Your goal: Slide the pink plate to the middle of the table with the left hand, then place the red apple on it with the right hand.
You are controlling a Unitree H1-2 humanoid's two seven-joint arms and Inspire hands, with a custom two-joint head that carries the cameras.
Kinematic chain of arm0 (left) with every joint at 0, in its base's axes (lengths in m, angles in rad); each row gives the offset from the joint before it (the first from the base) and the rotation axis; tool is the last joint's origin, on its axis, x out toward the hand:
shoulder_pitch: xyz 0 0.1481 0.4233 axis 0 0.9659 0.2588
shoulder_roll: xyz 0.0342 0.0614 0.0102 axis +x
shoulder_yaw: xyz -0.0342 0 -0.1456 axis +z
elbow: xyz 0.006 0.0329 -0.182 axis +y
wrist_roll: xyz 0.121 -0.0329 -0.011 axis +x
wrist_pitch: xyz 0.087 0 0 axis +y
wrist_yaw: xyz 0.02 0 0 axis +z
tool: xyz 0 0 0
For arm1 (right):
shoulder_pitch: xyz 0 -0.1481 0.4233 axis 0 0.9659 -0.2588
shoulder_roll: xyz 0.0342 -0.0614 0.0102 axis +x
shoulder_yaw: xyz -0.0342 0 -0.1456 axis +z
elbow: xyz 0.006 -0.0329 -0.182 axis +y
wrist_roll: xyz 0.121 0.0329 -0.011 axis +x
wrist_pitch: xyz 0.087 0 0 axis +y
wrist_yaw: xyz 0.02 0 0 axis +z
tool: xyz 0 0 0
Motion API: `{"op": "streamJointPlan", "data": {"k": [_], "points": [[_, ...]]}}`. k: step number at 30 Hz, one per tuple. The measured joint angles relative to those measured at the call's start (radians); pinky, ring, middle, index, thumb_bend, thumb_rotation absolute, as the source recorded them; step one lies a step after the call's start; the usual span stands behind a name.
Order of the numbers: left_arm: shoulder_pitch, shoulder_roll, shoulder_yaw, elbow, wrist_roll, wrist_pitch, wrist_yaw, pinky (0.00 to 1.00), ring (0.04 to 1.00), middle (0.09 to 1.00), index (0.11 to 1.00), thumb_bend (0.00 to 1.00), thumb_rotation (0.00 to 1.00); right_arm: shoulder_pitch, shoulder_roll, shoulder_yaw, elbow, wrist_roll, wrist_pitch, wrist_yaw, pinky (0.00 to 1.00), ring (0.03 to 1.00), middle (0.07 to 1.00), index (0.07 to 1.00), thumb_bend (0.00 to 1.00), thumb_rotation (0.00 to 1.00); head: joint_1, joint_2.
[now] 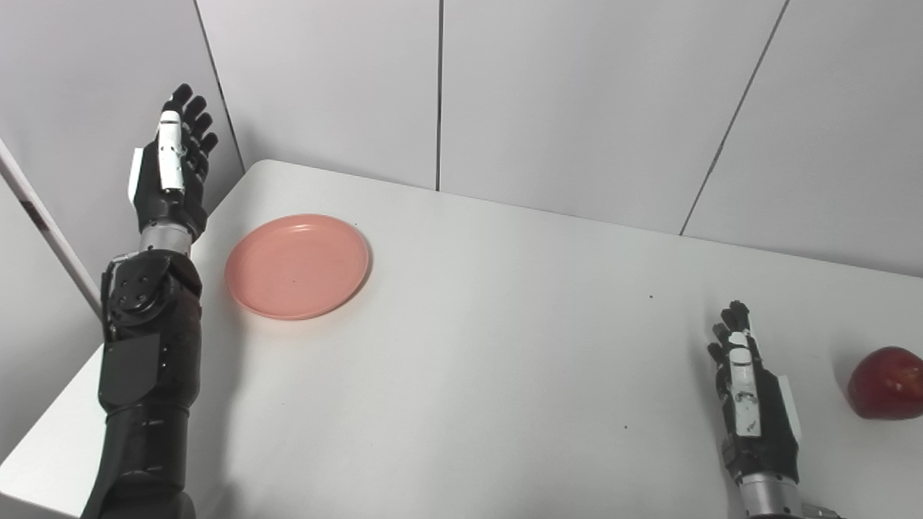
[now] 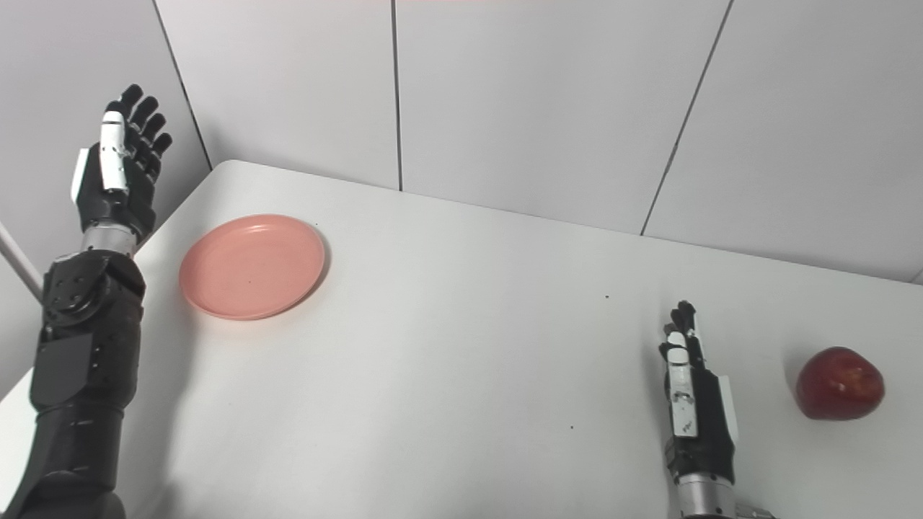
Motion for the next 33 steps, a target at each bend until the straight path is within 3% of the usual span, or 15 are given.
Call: {"op": "streamJointPlan", "data": {"k": [12,33], "points": [[0.043,-0.004,0.002,0.054,-0.006,-0.034,0.004,0.96,0.947,0.938,0.898,0.33,1.0,0.0,-0.004,-0.001,0.001,-0.002,0.0,0.0,1.0,1.0,0.99,0.986,0.22,1.0,0.008,0.003],[0.047,-0.005,-0.004,0.199,-0.026,-0.074,-0.016,0.94,0.941,0.937,0.917,0.31,1.0,0.001,-0.004,-0.001,-0.001,-0.002,0.0,0.0,1.0,0.998,0.986,0.982,0.21,1.0,0.005,0.009]]}}
